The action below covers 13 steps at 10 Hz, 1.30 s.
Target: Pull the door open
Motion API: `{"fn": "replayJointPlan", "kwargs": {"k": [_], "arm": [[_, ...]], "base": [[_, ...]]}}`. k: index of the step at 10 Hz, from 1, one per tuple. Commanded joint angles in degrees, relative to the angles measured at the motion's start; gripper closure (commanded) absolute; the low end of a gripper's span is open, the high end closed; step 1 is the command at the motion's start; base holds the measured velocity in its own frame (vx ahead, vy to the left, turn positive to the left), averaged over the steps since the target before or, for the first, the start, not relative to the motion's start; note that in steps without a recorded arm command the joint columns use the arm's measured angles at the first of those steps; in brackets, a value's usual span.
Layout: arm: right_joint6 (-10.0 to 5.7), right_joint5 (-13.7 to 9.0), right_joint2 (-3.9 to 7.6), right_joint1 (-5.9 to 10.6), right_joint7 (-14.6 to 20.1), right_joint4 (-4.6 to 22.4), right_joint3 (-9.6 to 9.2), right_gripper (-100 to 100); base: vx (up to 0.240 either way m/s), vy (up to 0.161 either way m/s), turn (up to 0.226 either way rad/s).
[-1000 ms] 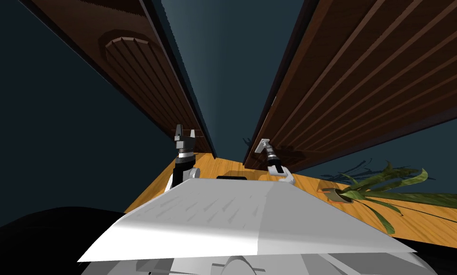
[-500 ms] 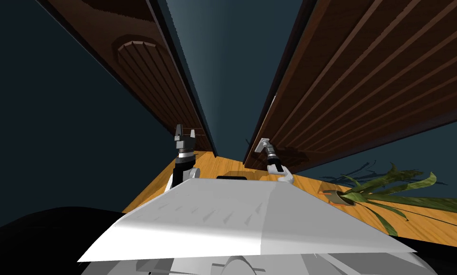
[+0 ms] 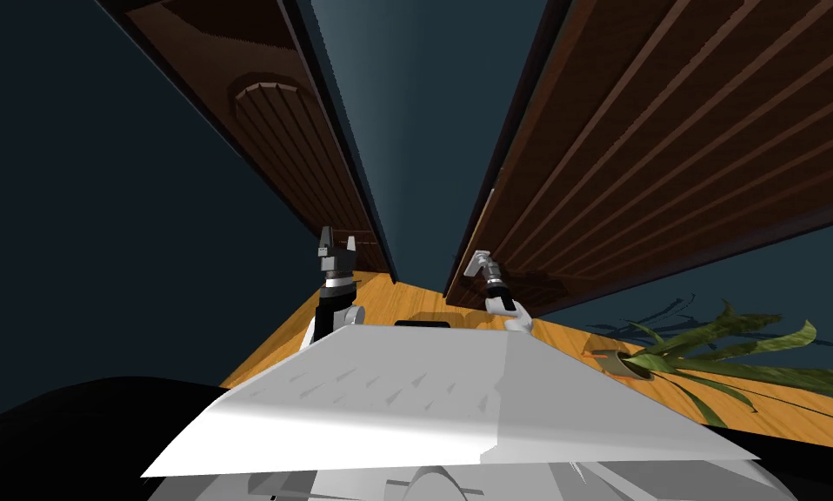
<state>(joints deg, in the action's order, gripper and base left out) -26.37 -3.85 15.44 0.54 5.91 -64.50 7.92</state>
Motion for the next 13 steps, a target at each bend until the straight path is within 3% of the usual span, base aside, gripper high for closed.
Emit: {"fn": "replayJointPlan", "kwargs": {"k": [1, 2, 3, 5, 6, 7, 10, 12, 13], "arm": [[-0.04, -1.16, -0.17, 0.32, 2.32, -0.06, -0.62, 100], [-0.02, -3.11, -0.01, 0.93, 4.23, 0.56, -1.02, 100], [-0.02, -3.11, -0.01, 0.93, 4.70, 0.56, -1.02, 100], [0.00, -7.00, 0.31, 2.16, 8.43, 1.81, -1.83, 100], [0.00, -7.00, 0.31, 2.16, 9.44, 1.81, -1.83, 100], [0.02, -8.95, 0.47, 2.77, 11.40, 2.43, -2.24, 100], [0.03, -10.88, 0.63, 3.38, 14.19, 3.05, -2.65, 100], [0.06, -14.66, 0.93, 4.58, 17.98, 4.25, -3.45, 100], [0.06, -14.66, 0.93, 4.58, 18.92, 4.25, -3.45, 100]], "base": [[-0.062, -0.037, 0.069], [-0.068, -0.031, 0.079], [-0.054, -0.022, 0.039], [-0.069, -0.044, 0.102], [-0.065, -0.034, 0.060], [-0.073, -0.017, 0.082], [-0.063, -0.027, 0.055], [-0.075, -0.034, 0.108], [-0.068, -0.029, 0.051]]}}
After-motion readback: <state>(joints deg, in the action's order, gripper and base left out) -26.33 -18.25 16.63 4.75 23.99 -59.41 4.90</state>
